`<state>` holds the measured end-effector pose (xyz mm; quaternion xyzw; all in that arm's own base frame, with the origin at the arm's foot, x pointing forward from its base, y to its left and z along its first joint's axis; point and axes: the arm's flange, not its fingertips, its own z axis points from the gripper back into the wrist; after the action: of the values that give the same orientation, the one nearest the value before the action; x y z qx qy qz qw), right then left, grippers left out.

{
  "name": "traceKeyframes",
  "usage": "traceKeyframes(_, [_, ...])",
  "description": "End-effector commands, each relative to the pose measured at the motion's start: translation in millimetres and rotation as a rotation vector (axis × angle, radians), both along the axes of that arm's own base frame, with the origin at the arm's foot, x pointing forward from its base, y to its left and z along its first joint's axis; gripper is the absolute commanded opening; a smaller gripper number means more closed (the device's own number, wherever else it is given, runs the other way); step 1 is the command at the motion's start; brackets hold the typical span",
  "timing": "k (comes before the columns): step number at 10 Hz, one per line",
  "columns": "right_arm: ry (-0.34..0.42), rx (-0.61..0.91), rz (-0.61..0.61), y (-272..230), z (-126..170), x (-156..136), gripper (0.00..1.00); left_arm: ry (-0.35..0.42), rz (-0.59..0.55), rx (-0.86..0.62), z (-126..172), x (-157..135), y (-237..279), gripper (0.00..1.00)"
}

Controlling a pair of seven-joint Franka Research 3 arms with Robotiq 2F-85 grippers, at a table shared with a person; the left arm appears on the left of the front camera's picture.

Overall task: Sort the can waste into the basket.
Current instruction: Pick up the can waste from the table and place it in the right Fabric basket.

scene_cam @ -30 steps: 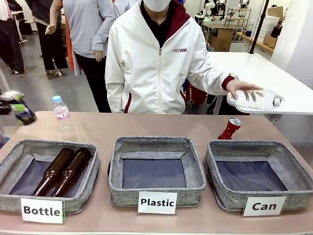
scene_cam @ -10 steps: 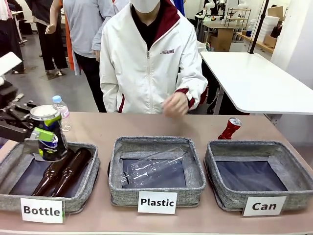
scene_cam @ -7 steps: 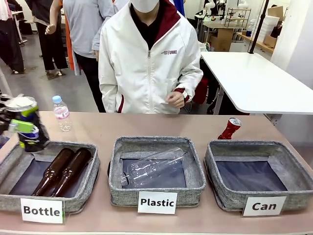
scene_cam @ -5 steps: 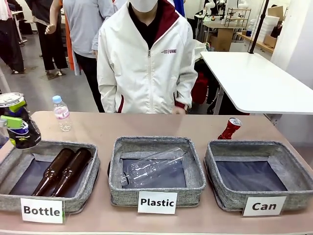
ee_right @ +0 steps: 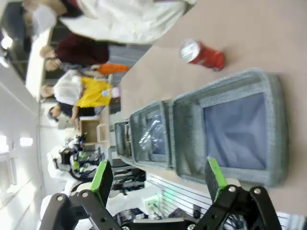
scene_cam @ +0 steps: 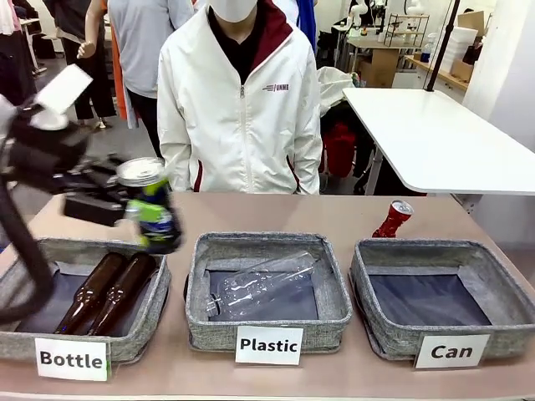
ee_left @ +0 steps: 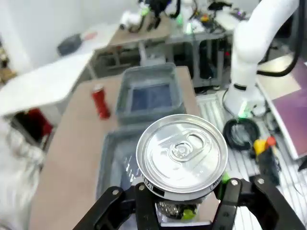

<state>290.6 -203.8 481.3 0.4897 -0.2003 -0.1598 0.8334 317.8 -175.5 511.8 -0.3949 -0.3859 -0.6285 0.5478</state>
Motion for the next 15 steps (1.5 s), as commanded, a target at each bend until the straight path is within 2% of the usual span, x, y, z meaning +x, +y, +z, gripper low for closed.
traceKeyframes(1, [0.015, -0.106, -0.077, -54.0, 20.6, -47.3, 1.00, -0.167, -0.096, -0.050, -1.2, -2.8, -95.4, 0.45])
traceKeyframes(2, [-0.003, -0.136, -0.087, -67.3, 16.7, -66.3, 1.00, -0.212, -0.133, -0.010, -10.3, -18.8, -158.6, 0.45])
traceKeyframes(4, [-0.082, -0.102, -0.075, -88.6, 10.3, -94.5, 1.00, -0.301, -0.129, 0.043, -24.1, -41.1, -245.7, 0.45])
traceKeyframes(5, [-0.085, -0.060, -0.095, -92.3, 3.9, -100.2, 1.00, -0.309, -0.137, 0.090, -30.2, -48.2, -271.5, 0.45])
traceKeyframes(6, [-0.028, -0.123, -0.127, -87.9, 16.4, -94.8, 1.00, -0.234, -0.161, 0.026, -12.7, -72.2, -216.7, 0.45])
traceKeyframes(10, [-0.028, -0.123, -0.127, -87.9, 16.4, -94.8, 1.00, -0.234, -0.161, 0.026, -12.7, -72.2, -216.7, 0.45])
traceKeyframes(11, [-0.028, -0.123, -0.127, -87.9, 16.4, -94.8, 1.00, -0.238, -0.147, 0.021, -14.7, -64.6, -226.8, 0.45])
traceKeyframes(12, [-0.028, -0.123, -0.127, -87.9, 16.4, -94.8, 1.00, -0.241, -0.055, 0.080, -5.8, -49.9, -260.5, 0.45])
traceKeyframes(13, [-0.028, -0.123, -0.127, -87.9, 16.4, -94.8, 1.00, -0.193, -0.064, 0.128, -0.1, -26.4, -308.6, 0.45])
traceKeyframes(14, [-0.028, -0.123, -0.127, -87.9, 16.4, -94.8, 1.00, -0.185, -0.096, 0.197, 2.6, -11.9, -360.4, 0.45])
traceKeyframes(15, [-0.028, -0.123, -0.127, -87.9, 16.4, -94.8, 1.00, -0.144, -0.139, 0.249, 1.1, -5.1, -400.9, 0.45])
